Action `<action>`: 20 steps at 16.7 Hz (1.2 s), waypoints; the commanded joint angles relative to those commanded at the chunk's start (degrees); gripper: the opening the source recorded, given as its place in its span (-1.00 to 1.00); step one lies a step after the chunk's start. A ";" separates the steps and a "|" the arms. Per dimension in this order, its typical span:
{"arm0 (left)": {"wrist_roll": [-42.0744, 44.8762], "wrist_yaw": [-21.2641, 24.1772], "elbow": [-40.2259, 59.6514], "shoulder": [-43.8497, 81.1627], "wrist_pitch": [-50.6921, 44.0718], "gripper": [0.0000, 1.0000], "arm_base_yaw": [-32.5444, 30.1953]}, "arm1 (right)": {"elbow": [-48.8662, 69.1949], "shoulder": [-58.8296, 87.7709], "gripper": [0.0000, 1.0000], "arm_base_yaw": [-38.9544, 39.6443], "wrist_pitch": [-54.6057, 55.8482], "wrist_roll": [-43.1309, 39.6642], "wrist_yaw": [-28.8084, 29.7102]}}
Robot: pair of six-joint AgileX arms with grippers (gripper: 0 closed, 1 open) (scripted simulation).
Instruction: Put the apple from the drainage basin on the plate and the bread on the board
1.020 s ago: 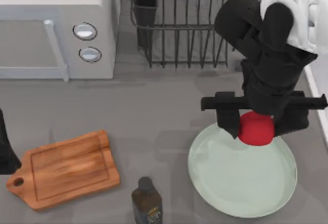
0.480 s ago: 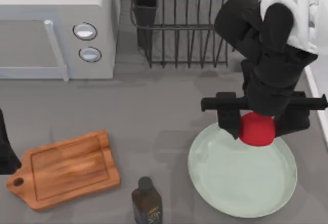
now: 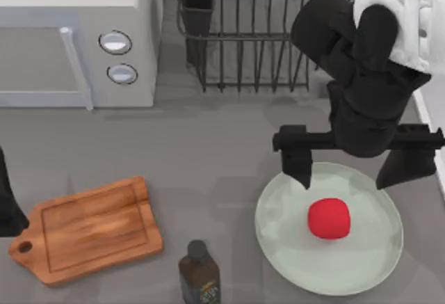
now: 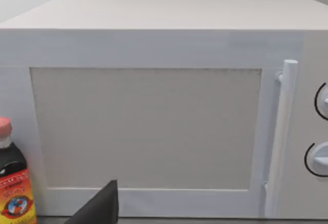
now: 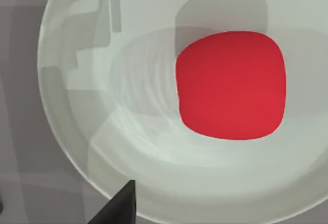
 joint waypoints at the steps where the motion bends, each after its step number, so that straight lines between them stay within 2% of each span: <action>1: 0.00 0.00 0.00 0.00 0.00 1.00 0.00 | 0.00 0.00 1.00 0.00 0.00 0.00 0.00; 8: 0.00 0.00 0.00 0.00 0.00 1.00 0.00 | -0.43 -0.48 1.00 -0.33 0.47 -0.26 0.00; 11: 0.00 0.00 0.00 0.00 0.00 1.00 0.00 | -4.84 -5.36 1.00 -2.35 4.38 -2.33 0.00; 15: 0.00 0.00 0.00 0.00 0.00 1.00 0.00 | -17.01 -20.11 1.00 -7.50 14.47 -7.60 0.00; 20: 0.00 0.00 0.00 0.00 0.00 1.00 0.00 | -38.47 -50.19 1.00 -16.50 32.20 -16.81 -0.01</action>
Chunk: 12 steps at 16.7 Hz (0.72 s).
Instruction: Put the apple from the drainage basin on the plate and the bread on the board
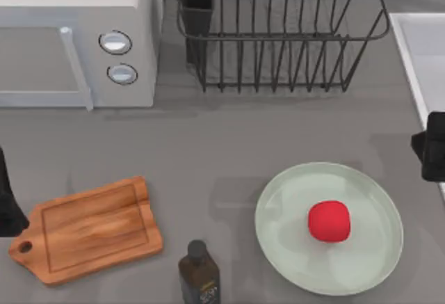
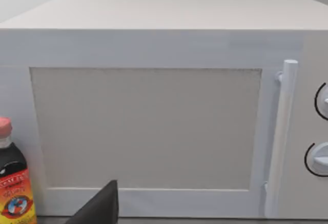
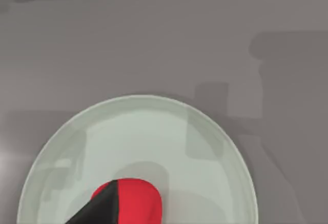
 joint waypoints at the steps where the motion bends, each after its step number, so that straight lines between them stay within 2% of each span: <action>1: 0.00 0.00 0.00 0.00 0.00 1.00 0.00 | -4.82 -6.66 1.00 -1.98 3.91 -2.03 0.00; 7: 0.00 0.00 0.00 0.00 0.00 1.00 0.00 | -31.71 -39.72 1.00 -13.27 26.17 -13.59 -0.01; 12: 0.00 0.00 0.00 0.00 0.00 1.00 0.00 | -43.43 -51.91 1.00 -18.91 36.94 -19.36 -0.01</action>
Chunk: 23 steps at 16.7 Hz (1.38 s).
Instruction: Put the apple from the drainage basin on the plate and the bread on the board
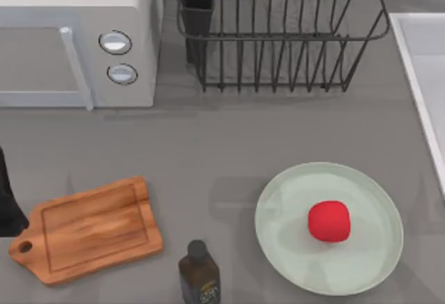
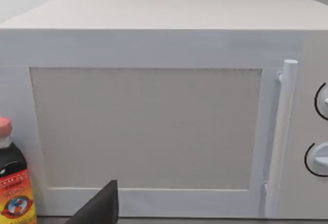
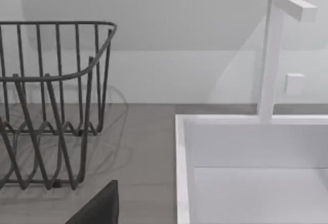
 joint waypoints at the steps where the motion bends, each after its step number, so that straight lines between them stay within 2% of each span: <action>1: 0.00 0.00 0.00 0.00 0.00 1.00 0.00 | -0.59 -0.61 1.00 -0.32 0.59 -0.32 0.00; 7: 0.64 0.02 0.57 0.65 -0.53 1.00 0.15 | -0.62 -0.64 1.00 -0.33 0.62 -0.34 0.00; 10: 6.02 0.10 5.15 6.17 -4.61 1.00 1.45 | -0.62 -0.64 1.00 -0.33 0.62 -0.34 0.00; 14: 19.83 0.07 16.34 21.98 -14.31 1.00 4.74 | -0.62 -0.64 1.00 -0.33 0.62 -0.34 0.00; 23: 57.85 0.06 47.04 73.51 -40.97 1.00 13.89 | -0.62 -0.64 1.00 -0.33 0.62 -0.34 0.00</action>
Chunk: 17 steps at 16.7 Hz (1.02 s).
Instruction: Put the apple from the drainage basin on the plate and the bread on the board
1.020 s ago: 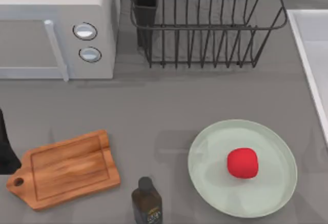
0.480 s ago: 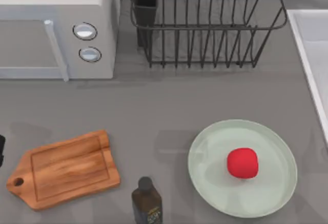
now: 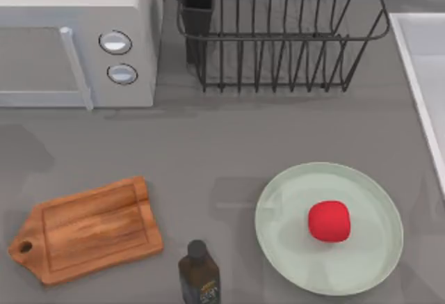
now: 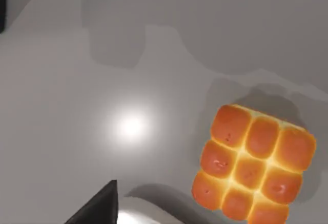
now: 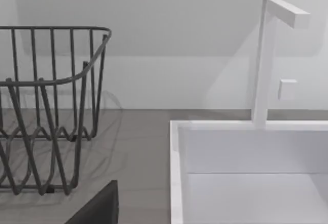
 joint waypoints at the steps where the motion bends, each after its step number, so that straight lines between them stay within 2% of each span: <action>1: 3.55 0.02 2.91 4.74 -2.57 1.00 0.87 | 0.00 0.00 1.00 0.00 0.00 0.00 0.00; 7: 18.01 -0.06 14.49 22.37 -13.15 1.00 4.37 | 0.00 0.00 1.00 0.00 0.00 0.00 0.00; 14: 19.21 -0.09 15.13 23.71 -13.77 1.00 4.39 | 0.00 0.00 1.00 0.00 0.00 0.00 0.00; 17: 19.17 -0.09 12.91 25.73 -9.78 1.00 4.55 | 0.00 0.00 1.00 0.00 0.00 0.00 0.00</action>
